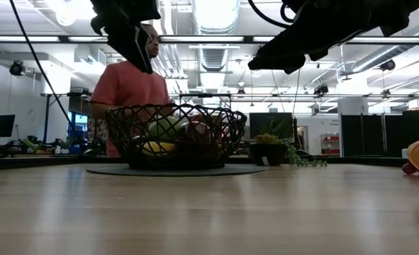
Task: Build produce basket
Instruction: Put the lime into the black wire basket
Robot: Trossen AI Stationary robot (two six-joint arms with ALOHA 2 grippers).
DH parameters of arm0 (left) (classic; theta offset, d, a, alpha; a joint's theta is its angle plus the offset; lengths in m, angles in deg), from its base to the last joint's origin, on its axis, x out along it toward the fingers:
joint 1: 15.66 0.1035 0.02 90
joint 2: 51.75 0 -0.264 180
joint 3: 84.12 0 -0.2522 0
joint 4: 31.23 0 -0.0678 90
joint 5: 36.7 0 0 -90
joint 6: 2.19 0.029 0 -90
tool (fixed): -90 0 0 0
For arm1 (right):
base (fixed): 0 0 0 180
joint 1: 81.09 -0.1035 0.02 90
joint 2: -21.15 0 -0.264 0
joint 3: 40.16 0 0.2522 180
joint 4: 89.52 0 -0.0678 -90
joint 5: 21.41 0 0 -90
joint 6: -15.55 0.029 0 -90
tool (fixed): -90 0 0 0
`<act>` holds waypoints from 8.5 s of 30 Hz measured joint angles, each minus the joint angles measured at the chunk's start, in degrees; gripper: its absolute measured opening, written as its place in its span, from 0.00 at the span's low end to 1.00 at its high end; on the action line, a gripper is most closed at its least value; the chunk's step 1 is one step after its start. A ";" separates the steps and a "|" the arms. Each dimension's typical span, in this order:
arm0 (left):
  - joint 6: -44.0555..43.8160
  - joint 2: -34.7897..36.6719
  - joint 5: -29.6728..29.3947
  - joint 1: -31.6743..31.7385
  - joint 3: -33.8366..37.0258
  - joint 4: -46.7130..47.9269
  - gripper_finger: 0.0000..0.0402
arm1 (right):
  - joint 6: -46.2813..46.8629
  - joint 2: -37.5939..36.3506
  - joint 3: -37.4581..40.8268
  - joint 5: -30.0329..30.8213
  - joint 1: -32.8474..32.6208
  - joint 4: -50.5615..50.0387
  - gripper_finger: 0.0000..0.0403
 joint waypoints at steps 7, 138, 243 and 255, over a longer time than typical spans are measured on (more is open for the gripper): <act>-3.97 0.00 0.18 -0.56 1.05 0.15 0.48 | -0.27 0.00 0.00 0.00 0.01 0.07 0.58; -6.56 5.36 -31.65 -43.14 23.40 -52.22 0.67 | -28.35 18.33 0.29 -0.41 -1.60 46.53 0.56; 9.23 15.02 -43.54 -34.27 35.60 -65.80 0.98 | 5.00 7.16 -11.05 16.58 15.57 -2.64 0.72; 9.25 15.93 -43.52 -34.25 36.46 -66.03 0.98 | 7.84 10.49 -11.06 13.34 19.49 1.82 0.81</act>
